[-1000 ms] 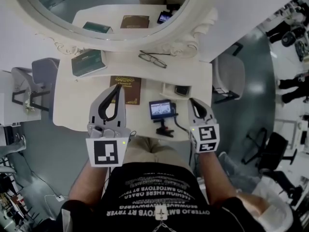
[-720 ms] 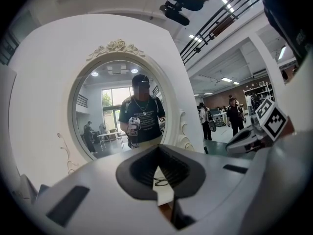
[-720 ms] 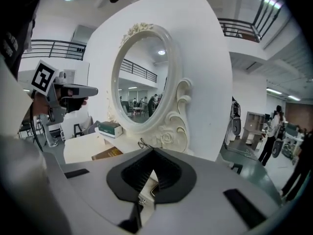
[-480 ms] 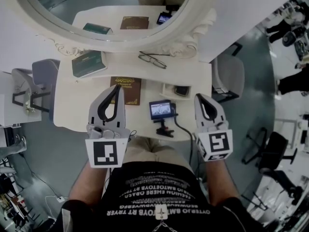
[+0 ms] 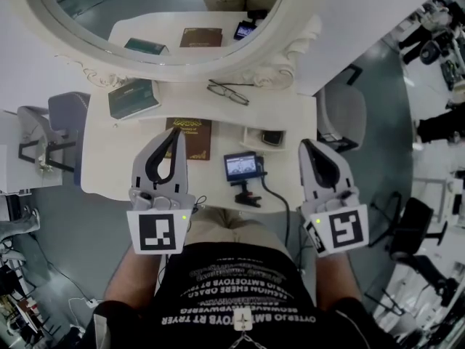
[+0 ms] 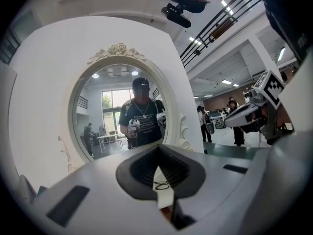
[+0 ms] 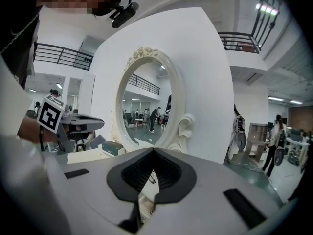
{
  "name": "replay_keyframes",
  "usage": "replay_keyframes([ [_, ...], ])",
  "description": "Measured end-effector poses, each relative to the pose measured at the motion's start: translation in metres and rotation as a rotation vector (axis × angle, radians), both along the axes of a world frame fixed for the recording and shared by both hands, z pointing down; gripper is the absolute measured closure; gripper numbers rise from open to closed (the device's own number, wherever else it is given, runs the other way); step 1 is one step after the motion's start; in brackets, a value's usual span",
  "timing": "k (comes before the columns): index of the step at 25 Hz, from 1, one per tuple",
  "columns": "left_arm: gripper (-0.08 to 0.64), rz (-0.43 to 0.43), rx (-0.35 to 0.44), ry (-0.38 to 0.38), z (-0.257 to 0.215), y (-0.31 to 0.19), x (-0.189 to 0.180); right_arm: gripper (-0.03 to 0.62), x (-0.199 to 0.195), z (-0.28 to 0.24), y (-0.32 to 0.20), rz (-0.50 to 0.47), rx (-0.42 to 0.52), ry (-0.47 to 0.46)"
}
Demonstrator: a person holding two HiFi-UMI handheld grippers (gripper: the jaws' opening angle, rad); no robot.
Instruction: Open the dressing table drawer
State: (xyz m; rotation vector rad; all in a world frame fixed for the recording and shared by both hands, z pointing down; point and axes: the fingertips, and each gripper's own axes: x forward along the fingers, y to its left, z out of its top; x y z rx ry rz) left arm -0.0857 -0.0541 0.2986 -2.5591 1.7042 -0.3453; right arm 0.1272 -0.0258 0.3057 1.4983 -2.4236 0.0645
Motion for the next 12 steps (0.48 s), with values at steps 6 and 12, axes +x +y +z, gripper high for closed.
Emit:
replay_keyframes([
  [6,0.558,0.002,0.007,0.003,-0.0016,0.0020,0.0005,0.591,-0.0026,-0.0028,0.0032,-0.007,-0.020,-0.022],
  [12,0.558,0.003,0.012,0.009,-0.0014,0.0004,0.0010,0.591,-0.0059,0.0025,0.0035,-0.015,-0.034,-0.021],
])
